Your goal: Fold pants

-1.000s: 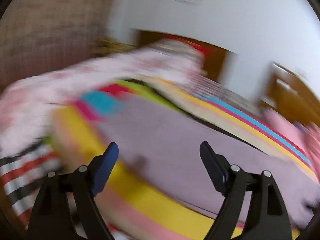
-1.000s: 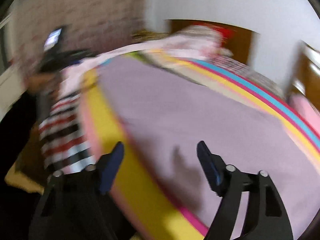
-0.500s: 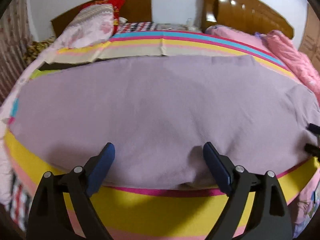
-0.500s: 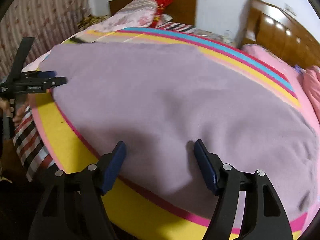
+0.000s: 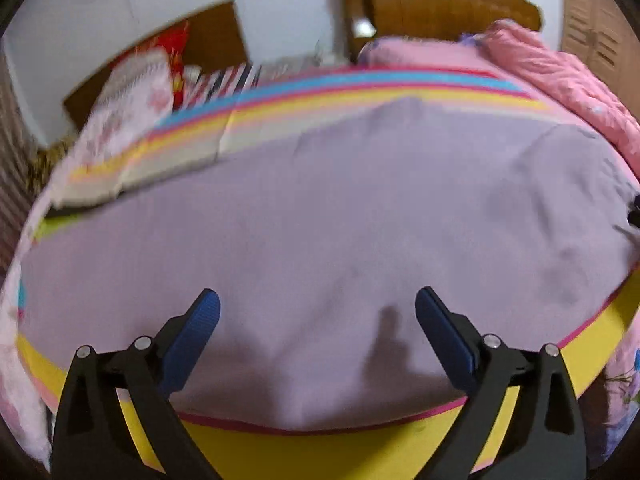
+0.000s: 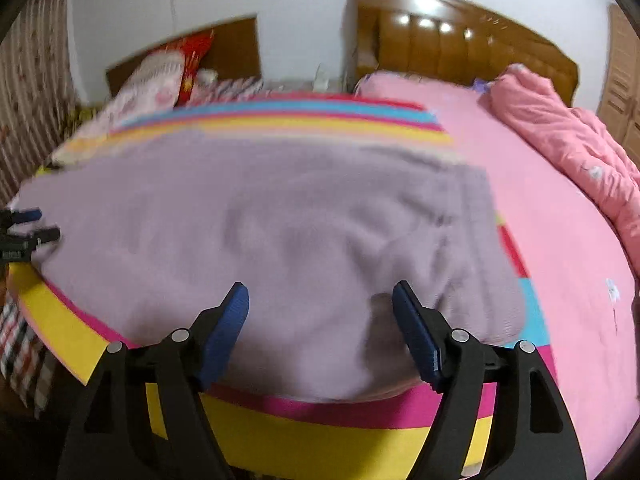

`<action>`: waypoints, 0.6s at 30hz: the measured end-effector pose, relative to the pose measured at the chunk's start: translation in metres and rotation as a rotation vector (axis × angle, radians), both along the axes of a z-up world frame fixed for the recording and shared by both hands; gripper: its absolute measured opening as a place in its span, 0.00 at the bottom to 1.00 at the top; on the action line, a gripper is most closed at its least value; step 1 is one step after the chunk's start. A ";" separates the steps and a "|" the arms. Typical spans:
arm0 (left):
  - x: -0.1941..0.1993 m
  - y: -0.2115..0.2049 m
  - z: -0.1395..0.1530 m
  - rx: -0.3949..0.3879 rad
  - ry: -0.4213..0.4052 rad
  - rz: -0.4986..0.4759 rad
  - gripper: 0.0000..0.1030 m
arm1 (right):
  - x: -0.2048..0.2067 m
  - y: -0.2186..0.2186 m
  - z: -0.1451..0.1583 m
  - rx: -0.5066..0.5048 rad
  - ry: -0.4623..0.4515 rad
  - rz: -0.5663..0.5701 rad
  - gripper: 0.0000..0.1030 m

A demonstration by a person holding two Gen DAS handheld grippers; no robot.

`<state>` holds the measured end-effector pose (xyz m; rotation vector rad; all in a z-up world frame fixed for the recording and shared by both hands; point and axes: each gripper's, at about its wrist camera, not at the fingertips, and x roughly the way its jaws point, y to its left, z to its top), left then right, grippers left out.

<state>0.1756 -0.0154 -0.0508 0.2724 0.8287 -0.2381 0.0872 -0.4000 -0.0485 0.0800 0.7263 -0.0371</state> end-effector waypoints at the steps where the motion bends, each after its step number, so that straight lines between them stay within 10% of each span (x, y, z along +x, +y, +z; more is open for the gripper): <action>1: -0.004 -0.011 0.005 -0.004 -0.018 -0.033 0.96 | 0.001 -0.006 0.002 -0.004 -0.032 -0.034 0.76; 12: 0.000 -0.084 -0.032 -0.054 0.134 -0.187 0.96 | 0.026 -0.065 -0.027 -0.010 0.068 -0.112 0.86; 18: 0.001 -0.088 -0.038 -0.066 0.146 -0.178 0.97 | 0.000 -0.040 0.010 0.028 -0.078 -0.123 0.86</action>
